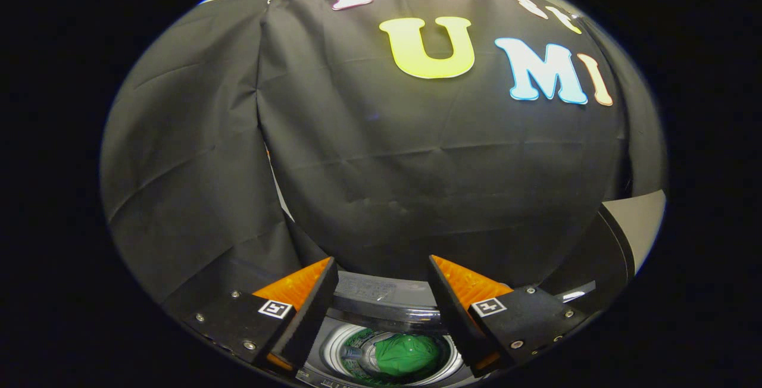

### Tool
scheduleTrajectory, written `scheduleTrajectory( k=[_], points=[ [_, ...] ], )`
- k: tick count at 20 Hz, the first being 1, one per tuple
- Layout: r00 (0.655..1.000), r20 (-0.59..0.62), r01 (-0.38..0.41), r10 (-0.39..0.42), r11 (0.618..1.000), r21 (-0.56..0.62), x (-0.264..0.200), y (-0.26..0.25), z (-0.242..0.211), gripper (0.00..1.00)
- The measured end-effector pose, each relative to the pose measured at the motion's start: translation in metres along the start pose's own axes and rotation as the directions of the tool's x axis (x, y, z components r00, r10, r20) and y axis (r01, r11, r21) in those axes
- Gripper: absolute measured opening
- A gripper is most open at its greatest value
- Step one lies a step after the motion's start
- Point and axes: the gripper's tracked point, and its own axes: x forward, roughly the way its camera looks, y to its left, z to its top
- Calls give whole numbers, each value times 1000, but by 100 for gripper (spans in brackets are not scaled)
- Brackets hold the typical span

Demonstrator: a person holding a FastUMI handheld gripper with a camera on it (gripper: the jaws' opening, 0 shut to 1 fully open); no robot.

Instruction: Put the clothes into the washing machine and then close the washing machine lid.

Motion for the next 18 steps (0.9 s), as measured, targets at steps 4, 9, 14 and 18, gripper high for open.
scheduleTrajectory(
  k=[4, 9, 14, 18],
  points=[
    [998, 65, -2, 3, 1000, -23, -11, 2, -7, 94],
    [996, 90, -9, 12, 999, -33, -21, 6, -17, 93],
    [993, 117, -10, 15, 999, -38, -32, 7, -25, 93],
    [993, 120, -11, 15, 999, -30, -41, 9, -37, 93]
  ],
)
